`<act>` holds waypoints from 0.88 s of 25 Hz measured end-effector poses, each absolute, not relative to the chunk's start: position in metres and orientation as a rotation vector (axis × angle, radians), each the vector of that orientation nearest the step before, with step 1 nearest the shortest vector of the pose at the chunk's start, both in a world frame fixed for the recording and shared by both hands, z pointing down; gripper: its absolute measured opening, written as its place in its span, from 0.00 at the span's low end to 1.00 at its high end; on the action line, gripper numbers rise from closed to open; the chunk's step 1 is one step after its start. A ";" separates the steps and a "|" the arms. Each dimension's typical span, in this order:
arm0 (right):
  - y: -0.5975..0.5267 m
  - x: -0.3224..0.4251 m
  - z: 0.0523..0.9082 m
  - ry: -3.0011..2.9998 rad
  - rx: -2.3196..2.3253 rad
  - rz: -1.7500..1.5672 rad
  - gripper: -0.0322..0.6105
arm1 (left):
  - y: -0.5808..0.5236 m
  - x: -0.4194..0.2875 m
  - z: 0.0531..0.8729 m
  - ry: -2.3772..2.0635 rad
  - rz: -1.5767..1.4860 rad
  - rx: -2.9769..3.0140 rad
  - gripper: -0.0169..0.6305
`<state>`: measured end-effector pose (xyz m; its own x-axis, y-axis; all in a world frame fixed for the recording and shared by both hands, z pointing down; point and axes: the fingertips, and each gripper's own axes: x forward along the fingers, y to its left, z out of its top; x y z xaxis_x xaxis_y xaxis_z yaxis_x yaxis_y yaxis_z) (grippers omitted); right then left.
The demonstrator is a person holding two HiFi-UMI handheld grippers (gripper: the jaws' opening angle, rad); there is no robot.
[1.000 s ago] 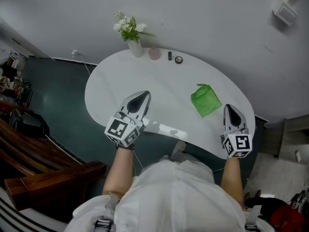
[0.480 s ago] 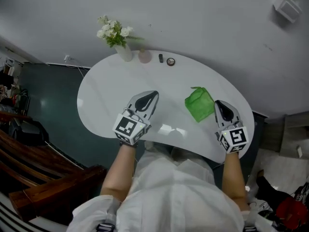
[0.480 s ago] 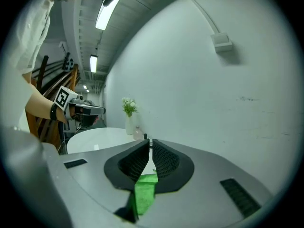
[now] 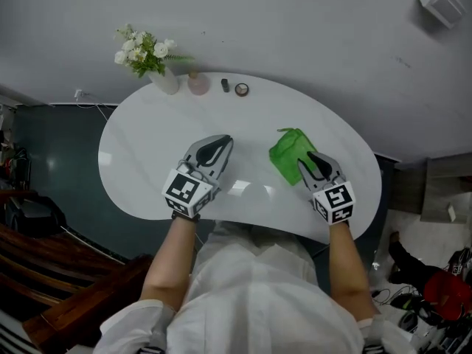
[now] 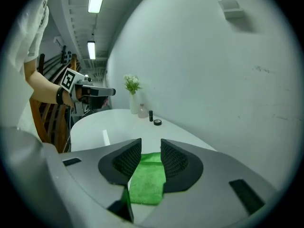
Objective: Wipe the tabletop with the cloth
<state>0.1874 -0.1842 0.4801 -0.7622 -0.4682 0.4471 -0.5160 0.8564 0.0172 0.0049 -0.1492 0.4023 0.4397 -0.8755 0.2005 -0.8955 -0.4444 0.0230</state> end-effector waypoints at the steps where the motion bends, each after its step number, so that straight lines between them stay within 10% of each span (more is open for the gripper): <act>1: -0.187 0.186 0.488 -2.568 0.718 0.157 0.23 | -0.152 0.008 0.406 -1.571 0.245 2.560 0.05; 22: -0.199 0.180 0.610 -2.176 0.569 0.248 0.38 | -0.160 0.035 0.447 -1.481 0.296 2.524 0.05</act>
<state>0.1803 -0.1987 0.6100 -0.5344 -0.3121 0.7855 -0.4806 0.8767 0.0213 0.0354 -0.1600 0.4466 0.4776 -0.8356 0.2714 -0.8757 -0.4778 0.0701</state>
